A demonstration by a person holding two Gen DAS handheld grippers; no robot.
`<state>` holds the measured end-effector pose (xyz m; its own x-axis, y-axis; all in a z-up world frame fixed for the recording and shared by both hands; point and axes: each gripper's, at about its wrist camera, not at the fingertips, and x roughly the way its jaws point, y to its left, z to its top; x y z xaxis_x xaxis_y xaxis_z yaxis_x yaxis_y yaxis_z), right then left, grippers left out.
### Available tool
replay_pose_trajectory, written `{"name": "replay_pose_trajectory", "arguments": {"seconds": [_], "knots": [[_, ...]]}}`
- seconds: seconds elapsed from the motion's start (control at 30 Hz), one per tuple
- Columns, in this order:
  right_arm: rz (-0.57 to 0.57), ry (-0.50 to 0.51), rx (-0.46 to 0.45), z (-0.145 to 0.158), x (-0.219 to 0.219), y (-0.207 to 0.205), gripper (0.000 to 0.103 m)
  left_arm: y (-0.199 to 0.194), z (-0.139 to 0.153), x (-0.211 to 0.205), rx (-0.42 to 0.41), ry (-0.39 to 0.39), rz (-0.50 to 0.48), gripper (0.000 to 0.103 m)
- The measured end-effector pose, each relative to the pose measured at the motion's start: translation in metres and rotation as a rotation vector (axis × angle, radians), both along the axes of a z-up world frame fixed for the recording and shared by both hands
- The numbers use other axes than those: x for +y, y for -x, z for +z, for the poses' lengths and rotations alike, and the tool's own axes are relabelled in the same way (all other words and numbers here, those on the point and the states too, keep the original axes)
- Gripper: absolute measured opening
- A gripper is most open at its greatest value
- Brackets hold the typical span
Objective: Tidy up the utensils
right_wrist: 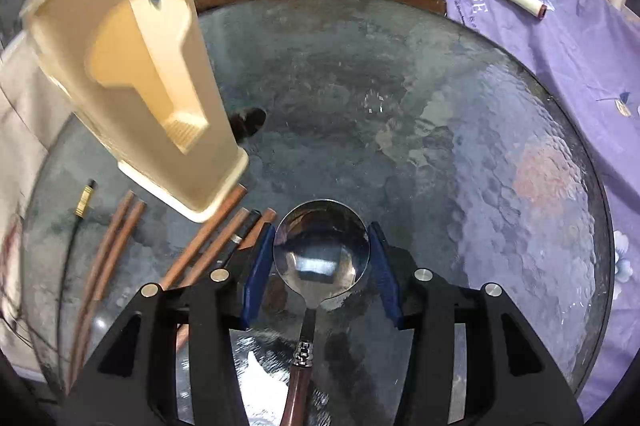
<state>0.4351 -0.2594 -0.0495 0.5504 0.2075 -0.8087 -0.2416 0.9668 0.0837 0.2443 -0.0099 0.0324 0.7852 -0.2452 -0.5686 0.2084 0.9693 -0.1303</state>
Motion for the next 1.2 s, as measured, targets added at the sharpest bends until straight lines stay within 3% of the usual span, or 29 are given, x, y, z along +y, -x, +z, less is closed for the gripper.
{"name": "replay_pose_trajectory", "arguments": {"seconds": [0.23,0.37,0.53,0.77,0.97,1.2], "knots": [[0.033,-0.087,-0.101,0.055,-0.01,0.044,0.047,-0.001,0.014,-0.001,-0.025,0.009,-0.012,0.034],[0.057,-0.103,-0.162,0.083,-0.012,0.071,0.047,-0.003,0.022,-0.001,-0.032,0.026,-0.026,0.034],[0.099,-0.094,-0.202,0.109,-0.005,0.093,0.047,-0.009,0.038,-0.01,-0.078,-0.012,-0.037,0.034],[0.109,-0.13,-0.234,0.141,-0.001,0.097,0.047,-0.028,0.063,-0.008,-0.107,0.012,-0.028,0.034],[0.125,-0.178,-0.256,0.183,0.006,0.09,0.047,-0.056,0.108,-0.001,-0.16,0.062,-0.012,0.034],[0.124,-0.245,-0.429,0.258,0.021,0.082,0.047,-0.092,0.157,0.004,-0.262,0.114,0.072,0.034]]}}
